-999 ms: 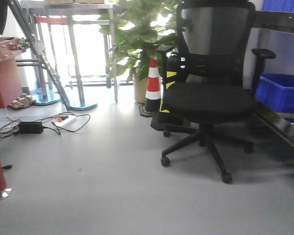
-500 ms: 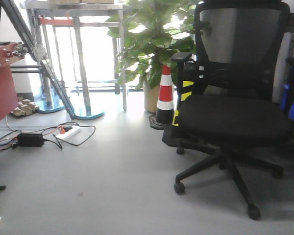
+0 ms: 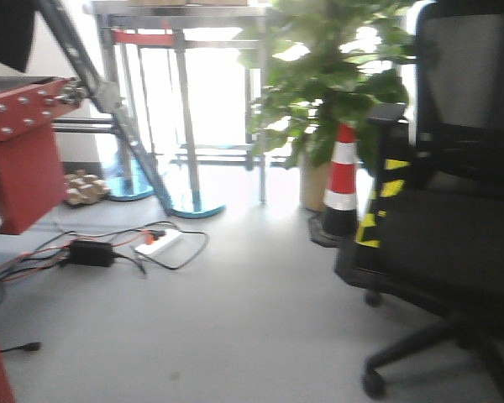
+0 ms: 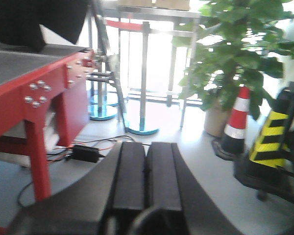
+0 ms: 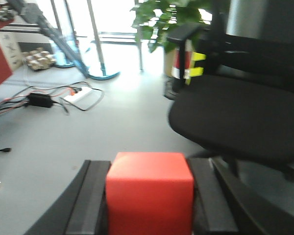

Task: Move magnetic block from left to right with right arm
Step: 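Drive the base past the office chair toward the other table, then drive up to the second carpeted table holding the cube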

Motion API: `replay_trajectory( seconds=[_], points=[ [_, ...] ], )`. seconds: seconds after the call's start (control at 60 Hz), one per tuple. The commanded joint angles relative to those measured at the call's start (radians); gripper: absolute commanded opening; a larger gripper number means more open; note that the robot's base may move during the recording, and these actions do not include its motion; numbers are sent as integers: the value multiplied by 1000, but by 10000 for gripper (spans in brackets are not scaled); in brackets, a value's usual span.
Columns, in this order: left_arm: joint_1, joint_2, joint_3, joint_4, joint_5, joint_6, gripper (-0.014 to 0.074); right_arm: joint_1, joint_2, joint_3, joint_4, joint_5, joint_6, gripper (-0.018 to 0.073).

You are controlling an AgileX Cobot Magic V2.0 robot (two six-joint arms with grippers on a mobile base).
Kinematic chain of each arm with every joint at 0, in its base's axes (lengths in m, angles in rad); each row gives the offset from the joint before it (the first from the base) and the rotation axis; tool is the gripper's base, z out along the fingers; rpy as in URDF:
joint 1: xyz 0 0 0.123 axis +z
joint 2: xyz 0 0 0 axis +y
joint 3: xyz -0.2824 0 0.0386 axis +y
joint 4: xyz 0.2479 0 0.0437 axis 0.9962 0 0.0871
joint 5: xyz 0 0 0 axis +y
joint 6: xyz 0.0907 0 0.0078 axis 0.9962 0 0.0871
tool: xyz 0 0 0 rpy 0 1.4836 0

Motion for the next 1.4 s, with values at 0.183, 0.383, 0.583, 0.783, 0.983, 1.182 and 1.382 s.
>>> replay_trajectory(
  seconds=[0.183,0.383,0.583,0.783,0.983,1.182,1.382],
  points=[
    [0,-13,9,0,-89,-4,-116,-5,19,-28,-16,-87,-7,162],
    [0,-13,9,0,-89,-4,-116,-5,19,-28,-16,-87,-7,162],
    [0,-13,9,0,-89,-4,-116,-5,19,-28,-16,-87,-7,162],
    [0,-13,9,0,-89,-4,-116,-5,19,-28,-16,-87,-7,162],
    [0,-13,9,0,-89,-4,-116,-5,19,-28,-16,-87,-7,162],
    [0,-13,9,0,-89,-4,-116,-5,19,-28,-16,-87,-7,162],
    [0,-13,9,0,-89,-4,-116,-5,19,-28,-16,-87,-7,162]
  ],
)
